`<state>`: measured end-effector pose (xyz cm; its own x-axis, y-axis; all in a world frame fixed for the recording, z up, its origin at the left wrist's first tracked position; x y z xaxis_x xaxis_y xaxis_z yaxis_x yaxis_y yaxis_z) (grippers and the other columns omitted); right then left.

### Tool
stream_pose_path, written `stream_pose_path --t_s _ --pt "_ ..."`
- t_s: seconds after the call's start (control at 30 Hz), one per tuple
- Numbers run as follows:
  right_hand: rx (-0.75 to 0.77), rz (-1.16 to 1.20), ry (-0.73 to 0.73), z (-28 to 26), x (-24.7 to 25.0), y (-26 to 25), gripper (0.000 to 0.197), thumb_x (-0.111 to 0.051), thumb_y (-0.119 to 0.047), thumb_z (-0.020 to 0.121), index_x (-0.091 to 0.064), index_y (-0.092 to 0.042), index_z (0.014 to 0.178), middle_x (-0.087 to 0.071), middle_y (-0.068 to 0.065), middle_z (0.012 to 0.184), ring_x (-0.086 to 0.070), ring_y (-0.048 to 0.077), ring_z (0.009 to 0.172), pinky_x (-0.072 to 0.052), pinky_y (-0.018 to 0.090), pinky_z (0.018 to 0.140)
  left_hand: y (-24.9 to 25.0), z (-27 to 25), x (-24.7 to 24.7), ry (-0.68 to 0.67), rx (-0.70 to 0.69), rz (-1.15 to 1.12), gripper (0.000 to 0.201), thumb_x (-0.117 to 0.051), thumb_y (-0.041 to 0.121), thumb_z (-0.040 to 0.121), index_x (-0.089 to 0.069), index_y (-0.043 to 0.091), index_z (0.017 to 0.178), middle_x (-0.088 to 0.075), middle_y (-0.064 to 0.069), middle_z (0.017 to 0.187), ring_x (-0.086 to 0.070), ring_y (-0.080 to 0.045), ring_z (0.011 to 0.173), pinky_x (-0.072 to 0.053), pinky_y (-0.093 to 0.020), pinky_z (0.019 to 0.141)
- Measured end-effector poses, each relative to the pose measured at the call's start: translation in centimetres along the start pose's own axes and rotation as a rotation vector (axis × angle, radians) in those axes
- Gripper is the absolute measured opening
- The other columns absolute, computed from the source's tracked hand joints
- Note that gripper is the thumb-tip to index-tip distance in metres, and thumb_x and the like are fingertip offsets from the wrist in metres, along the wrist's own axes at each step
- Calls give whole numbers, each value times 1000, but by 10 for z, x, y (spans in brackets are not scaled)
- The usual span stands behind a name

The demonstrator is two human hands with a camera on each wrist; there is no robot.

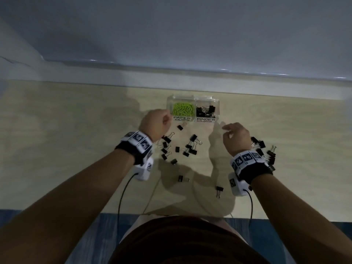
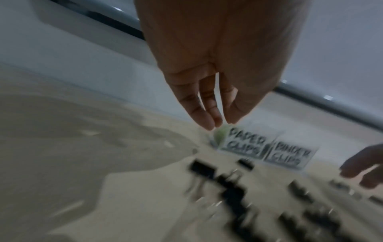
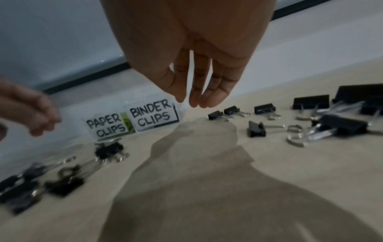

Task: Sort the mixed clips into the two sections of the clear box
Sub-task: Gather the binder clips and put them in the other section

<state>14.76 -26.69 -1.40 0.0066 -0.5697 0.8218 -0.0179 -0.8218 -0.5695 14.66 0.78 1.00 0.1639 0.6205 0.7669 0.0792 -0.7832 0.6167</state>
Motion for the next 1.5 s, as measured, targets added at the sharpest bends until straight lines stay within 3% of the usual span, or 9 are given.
stream_pose_path --t_s 0.1,0.2,0.33,0.6,0.93,1.07,1.3,1.43,1.5 --pt "103 -1 -189 -14 -14 -15 31 -62 -12 80 -65 -14 111 -62 8 111 -59 28 95 -49 31 78 -41 -27 -4 -215 109 146 52 -71 37 76 -54 22 122 -50 -4 124 -48 -23 114 -44 -37 94" --pt "209 -153 -547 -28 -40 -42 73 -73 -35 72 -37 -42 136 -38 -5 140 -35 24 120 -42 39 94 -43 -44 -17 -335 60 196 97 -81 50 60 -33 28 141 -30 1 141 -29 -23 126 -36 -41 103" --pt "263 -312 -679 -37 -64 -55 83 -78 -34 66 -36 -41 137 -26 -6 147 -24 26 126 -40 43 99 -30 -51 -42 -380 -80 352 94 -79 45 64 -28 30 142 -27 0 139 -28 -27 122 -43 -41 99" --pt "228 -198 -578 -42 -66 -51 21 -69 -19 77 -65 -16 96 -48 5 112 -50 33 96 -50 43 81 -24 -50 -56 -310 -40 175 37 -77 23 72 -60 23 104 -45 1 114 -43 -25 104 -44 -37 92" --pt "167 -149 -393 -34 -47 -51 13 -62 -22 78 -64 -9 80 -60 8 81 -57 29 71 -47 33 62 2 -32 -47 -388 -76 364 27 -60 8 83 -53 7 109 -53 -13 112 -58 -31 92 -51 -41 84" --pt "23 -69 -341 -27 -42 -42 8 -62 -14 76 -69 -11 76 -69 8 75 -62 24 71 -51 30 66 8 -24 -44 -389 -79 391 19 -58 6 85 -55 2 103 -61 -17 105 -59 -33 94 -51 -40 81" --pt "-187 288 -222 -6 -14 -33 9 -75 -7 72 -72 -11 79 -72 4 75 -70 18 73 -59 35 74 18 -13 -36 -352 51 112 6 -65 5 80 -67 2 86 -69 -11 91 -65 -24 87 -53 -33 81" --pt "-161 405 -124 26 10 -46 12 -76 -7 72 -70 -16 78 -71 2 75 -70 18 74 -59 35 74 50 1 -26 -299 10 -94 5 -65 7 83 -66 3 85 -70 -7 91 -63 -13 78 -50 -20 71" --pt "-120 387 -59 45 15 -51 13 -75 -8 70 -69 -17 77 -70 3 76 -68 18 74 -59 35 75 69 16 -21 -250 -18 -135 5 -65 8 83 -66 4 84 -70 -7 87 -64 -12 72 -53 -24 71"
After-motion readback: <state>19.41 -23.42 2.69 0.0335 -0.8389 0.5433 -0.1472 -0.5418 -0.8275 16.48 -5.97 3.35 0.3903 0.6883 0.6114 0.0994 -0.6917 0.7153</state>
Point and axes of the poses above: each hand's wrist, its own z-axis towards the middle knuckle, its own x-axis out of the back of the hand, y = z × x, the point moved 2 cm from there along z, towards the middle knuckle
